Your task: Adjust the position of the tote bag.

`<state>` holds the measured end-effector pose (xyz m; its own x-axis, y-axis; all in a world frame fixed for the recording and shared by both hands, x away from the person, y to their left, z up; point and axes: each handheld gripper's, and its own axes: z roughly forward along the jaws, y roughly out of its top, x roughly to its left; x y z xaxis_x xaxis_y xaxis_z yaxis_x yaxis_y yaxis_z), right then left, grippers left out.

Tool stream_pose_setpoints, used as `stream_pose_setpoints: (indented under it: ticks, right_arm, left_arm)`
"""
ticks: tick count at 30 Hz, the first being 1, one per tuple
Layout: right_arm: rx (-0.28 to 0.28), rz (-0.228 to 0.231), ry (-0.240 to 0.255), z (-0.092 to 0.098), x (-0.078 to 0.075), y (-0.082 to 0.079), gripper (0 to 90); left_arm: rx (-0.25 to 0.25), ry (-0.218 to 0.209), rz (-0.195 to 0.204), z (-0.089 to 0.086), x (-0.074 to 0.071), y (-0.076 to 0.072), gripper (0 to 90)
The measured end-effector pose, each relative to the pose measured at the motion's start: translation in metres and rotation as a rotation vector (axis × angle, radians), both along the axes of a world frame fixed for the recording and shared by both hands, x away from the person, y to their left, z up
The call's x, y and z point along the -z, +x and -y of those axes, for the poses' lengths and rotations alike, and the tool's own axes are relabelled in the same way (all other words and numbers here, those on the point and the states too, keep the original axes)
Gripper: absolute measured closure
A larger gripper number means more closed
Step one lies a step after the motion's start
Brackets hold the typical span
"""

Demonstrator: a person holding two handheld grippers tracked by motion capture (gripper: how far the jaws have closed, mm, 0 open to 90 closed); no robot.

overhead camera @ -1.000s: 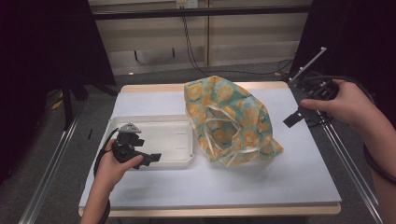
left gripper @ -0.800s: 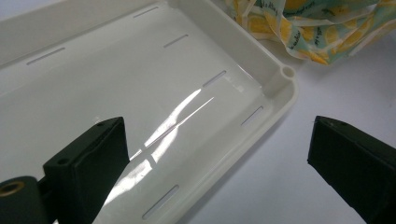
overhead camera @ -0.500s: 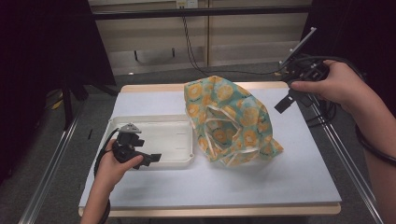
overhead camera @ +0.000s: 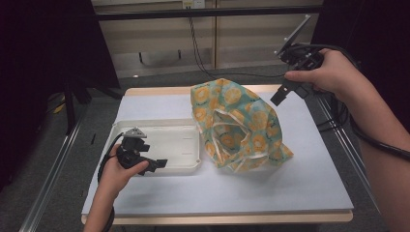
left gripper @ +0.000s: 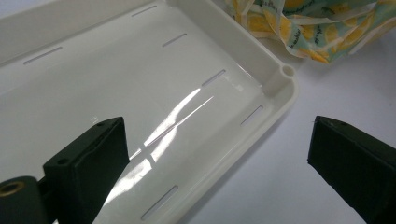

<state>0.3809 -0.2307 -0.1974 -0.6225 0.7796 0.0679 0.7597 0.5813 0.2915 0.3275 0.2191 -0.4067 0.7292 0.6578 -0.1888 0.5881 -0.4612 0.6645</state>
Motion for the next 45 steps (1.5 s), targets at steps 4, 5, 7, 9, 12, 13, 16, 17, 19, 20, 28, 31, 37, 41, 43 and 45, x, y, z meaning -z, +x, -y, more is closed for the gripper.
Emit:
stream_pose_setpoints:
  ticks: [4, 5, 7, 9, 12, 13, 16, 17, 19, 20, 28, 31, 37, 41, 43, 45]
  right_arm:
    - [-0.01, -0.006, -0.01, -0.011, -0.002, 0.006, 8.3]
    - [-0.012, 0.0, -0.011, -0.013, -0.002, 0.007, 8.3]
    - [-0.016, 0.0, -0.013, -0.019, -0.002, 0.009, 8.1]
    - [-0.021, -0.003, -0.013, -0.023, -0.002, 0.011, 8.1]
    - [-0.019, -0.011, -0.014, -0.028, 0.0, 0.014, 8.2]
    - [-0.025, -0.01, -0.012, -0.028, 0.001, 0.015, 8.2]
    - [-0.018, -0.008, -0.008, -0.031, 0.004, 0.019, 8.2]
    - [-0.018, -0.006, -0.016, -0.032, 0.004, 0.02, 8.1]
    - [-0.018, -0.007, -0.011, -0.035, 0.005, 0.021, 8.1]
    - [-0.019, -0.006, -0.006, -0.037, 0.006, 0.022, 8.1]
    - [-0.024, -0.013, 0.008, -0.05, 0.015, 0.027, 8.3]
    - [-0.013, -0.02, 0.011, -0.054, 0.019, 0.029, 8.6]
    - [-0.021, -0.021, 0.015, -0.062, 0.022, 0.032, 15.0]
    - [-0.019, -0.01, 0.02, -0.066, 0.024, 0.033, 16.6]
    - [-0.015, -0.013, 0.018, -0.066, 0.025, 0.034, 16.6]
    - [-0.016, -0.004, 0.015, -0.066, 0.026, 0.035, 17.4]
  left_arm:
    - [0.0, -0.001, 0.002, -0.001, -0.001, 0.0, 4.9]
    - [0.002, -0.001, 0.002, -0.001, -0.001, 0.0, 4.9]
    - [0.001, -0.003, 0.003, -0.001, -0.001, 0.0, 4.9]
    - [-0.002, -0.003, 0.005, -0.001, -0.002, 0.0, 4.9]
    - [0.001, -0.005, 0.003, -0.001, -0.001, 0.0, 4.9]
    - [0.002, -0.004, 0.003, -0.001, -0.001, 0.0, 4.9]
    - [-0.002, -0.001, 0.007, -0.001, -0.002, 0.0, 4.9]
    - [-0.002, -0.001, 0.007, -0.001, -0.002, 0.0, 4.9]
    - [0.007, -0.002, 0.0, 0.0, -0.001, 0.0, 4.9]
    - [0.01, -0.002, -0.003, 0.001, -0.001, 0.0, 4.9]
    - [0.017, 0.006, -0.007, 0.002, 0.0, 0.001, 4.9]
    - [0.02, 0.009, -0.004, 0.003, 0.0, 0.001, 4.9]
    - [0.021, 0.007, -0.005, 0.003, 0.001, 0.001, 4.9]
    - [0.022, 0.01, -0.003, 0.003, 0.0, 0.001, 4.9]
    - [0.022, 0.007, -0.005, 0.003, 0.001, 0.001, 4.9]
    - [0.024, 0.009, -0.007, 0.003, 0.001, 0.001, 4.9]
